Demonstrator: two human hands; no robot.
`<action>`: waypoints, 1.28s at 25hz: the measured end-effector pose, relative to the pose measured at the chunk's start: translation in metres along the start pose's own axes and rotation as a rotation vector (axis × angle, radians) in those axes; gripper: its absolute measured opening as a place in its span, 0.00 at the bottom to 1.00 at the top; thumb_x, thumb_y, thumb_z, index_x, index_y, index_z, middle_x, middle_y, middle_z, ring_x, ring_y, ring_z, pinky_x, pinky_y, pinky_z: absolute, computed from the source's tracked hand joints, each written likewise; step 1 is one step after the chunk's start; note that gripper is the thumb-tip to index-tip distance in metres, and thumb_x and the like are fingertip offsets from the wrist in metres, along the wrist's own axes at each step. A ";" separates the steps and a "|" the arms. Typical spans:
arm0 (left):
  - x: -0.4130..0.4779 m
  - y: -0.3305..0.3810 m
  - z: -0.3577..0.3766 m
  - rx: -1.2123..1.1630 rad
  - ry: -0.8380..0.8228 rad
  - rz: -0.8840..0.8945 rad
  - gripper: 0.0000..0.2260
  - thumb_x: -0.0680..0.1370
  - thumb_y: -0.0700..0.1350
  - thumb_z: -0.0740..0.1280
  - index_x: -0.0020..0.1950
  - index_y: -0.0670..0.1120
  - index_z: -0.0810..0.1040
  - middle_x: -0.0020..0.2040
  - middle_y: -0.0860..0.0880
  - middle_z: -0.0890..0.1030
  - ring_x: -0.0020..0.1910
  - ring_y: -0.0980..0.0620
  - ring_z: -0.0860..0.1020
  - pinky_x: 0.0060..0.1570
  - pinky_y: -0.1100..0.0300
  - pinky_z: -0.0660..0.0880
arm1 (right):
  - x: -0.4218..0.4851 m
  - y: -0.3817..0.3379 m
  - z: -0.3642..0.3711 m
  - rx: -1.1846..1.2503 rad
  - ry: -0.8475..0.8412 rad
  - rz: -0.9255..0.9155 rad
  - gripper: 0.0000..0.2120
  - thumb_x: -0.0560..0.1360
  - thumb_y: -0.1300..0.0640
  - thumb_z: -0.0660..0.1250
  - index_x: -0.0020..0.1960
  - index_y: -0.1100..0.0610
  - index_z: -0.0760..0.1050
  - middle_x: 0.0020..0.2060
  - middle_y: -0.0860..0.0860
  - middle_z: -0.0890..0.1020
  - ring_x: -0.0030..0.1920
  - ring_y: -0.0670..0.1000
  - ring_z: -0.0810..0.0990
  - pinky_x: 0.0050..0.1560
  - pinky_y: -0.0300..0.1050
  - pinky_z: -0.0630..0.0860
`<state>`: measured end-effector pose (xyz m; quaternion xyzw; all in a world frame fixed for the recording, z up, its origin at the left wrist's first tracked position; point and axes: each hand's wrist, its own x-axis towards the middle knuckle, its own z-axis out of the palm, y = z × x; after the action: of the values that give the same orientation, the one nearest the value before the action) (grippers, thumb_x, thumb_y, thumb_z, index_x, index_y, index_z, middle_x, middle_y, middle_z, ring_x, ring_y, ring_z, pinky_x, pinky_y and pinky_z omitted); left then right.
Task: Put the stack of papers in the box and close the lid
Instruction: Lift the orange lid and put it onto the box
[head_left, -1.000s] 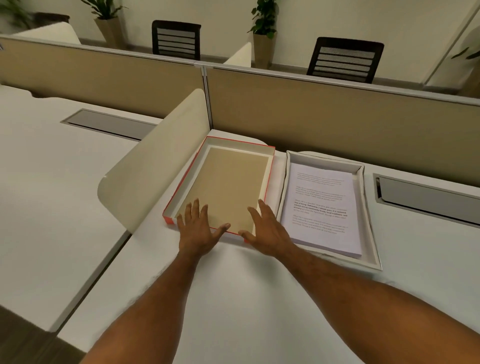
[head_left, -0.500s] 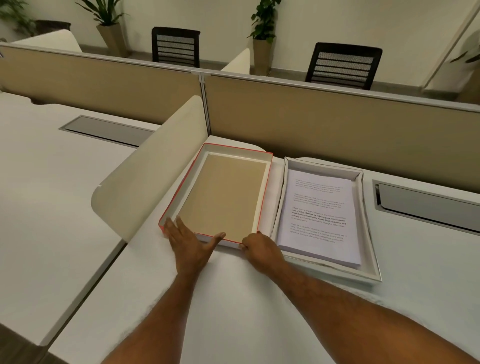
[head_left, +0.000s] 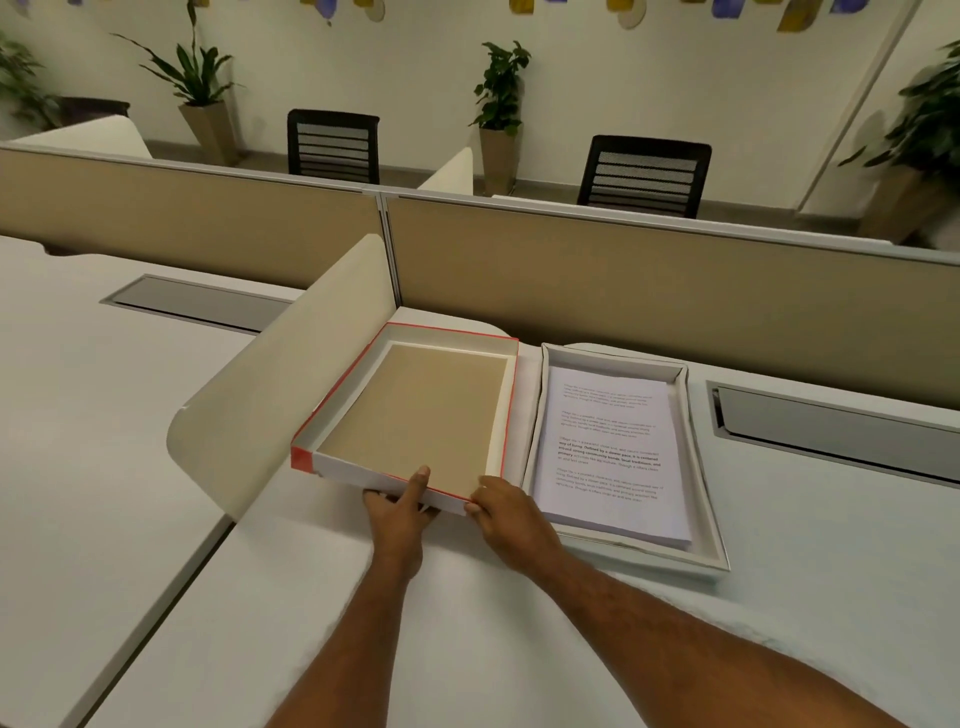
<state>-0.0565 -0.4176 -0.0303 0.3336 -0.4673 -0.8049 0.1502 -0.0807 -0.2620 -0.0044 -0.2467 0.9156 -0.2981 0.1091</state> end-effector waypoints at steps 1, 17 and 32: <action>0.000 0.002 0.001 -0.012 0.007 0.024 0.26 0.73 0.38 0.74 0.66 0.40 0.65 0.52 0.42 0.76 0.51 0.44 0.81 0.41 0.49 0.83 | 0.000 -0.001 -0.001 -0.066 -0.010 0.033 0.19 0.78 0.45 0.60 0.61 0.57 0.76 0.64 0.55 0.77 0.62 0.56 0.76 0.59 0.51 0.73; -0.042 0.004 0.025 0.622 0.004 0.594 0.28 0.70 0.44 0.77 0.63 0.44 0.65 0.58 0.43 0.78 0.53 0.44 0.80 0.56 0.46 0.80 | 0.071 -0.150 -0.091 0.526 0.109 0.042 0.41 0.64 0.37 0.75 0.68 0.52 0.59 0.63 0.52 0.73 0.60 0.52 0.74 0.52 0.44 0.74; -0.012 0.025 0.015 0.325 -0.332 0.042 0.18 0.84 0.51 0.56 0.73 0.48 0.67 0.71 0.48 0.71 0.72 0.46 0.69 0.66 0.48 0.68 | 0.009 -0.059 -0.181 1.057 0.584 0.252 0.18 0.66 0.59 0.72 0.54 0.63 0.75 0.47 0.57 0.80 0.44 0.54 0.81 0.40 0.48 0.83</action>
<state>-0.0591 -0.4145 0.0012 0.2066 -0.6159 -0.7595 0.0323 -0.1285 -0.2186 0.1753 0.0425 0.6581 -0.7517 -0.0042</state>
